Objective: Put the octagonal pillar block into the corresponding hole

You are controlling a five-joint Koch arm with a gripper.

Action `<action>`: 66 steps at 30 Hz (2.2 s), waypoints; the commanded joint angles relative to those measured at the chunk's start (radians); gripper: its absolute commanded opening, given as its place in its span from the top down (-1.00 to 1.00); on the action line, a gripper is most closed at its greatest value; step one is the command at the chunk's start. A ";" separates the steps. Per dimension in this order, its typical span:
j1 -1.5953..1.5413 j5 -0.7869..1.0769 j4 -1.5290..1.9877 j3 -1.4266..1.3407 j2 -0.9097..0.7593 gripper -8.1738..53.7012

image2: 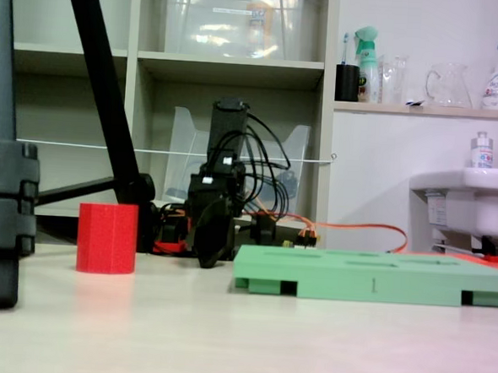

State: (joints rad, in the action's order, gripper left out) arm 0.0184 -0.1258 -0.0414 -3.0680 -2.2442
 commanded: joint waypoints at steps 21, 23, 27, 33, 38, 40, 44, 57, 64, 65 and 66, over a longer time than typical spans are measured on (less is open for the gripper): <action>0.161 -1.022 -0.118 0.143 -0.075 -0.17; 0.245 -1.150 0.133 0.348 -0.077 -0.11; 0.324 -1.278 0.611 0.735 -0.051 0.03; 0.333 -1.342 1.074 1.282 0.123 0.12; 0.399 -1.336 1.361 1.677 0.391 0.24; 0.402 -1.330 1.483 1.772 0.472 0.24; 0.396 -1.321 1.526 1.776 0.514 0.24; 0.337 -1.131 1.539 1.752 0.683 -0.97; 0.383 -1.065 1.416 1.657 0.773 -0.97; 0.388 -1.065 1.399 1.647 0.779 -0.97; 0.391 -1.066 1.388 1.644 0.784 -0.97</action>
State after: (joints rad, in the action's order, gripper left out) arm 0.3958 -1.1873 1.3975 -1.4327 -1.4435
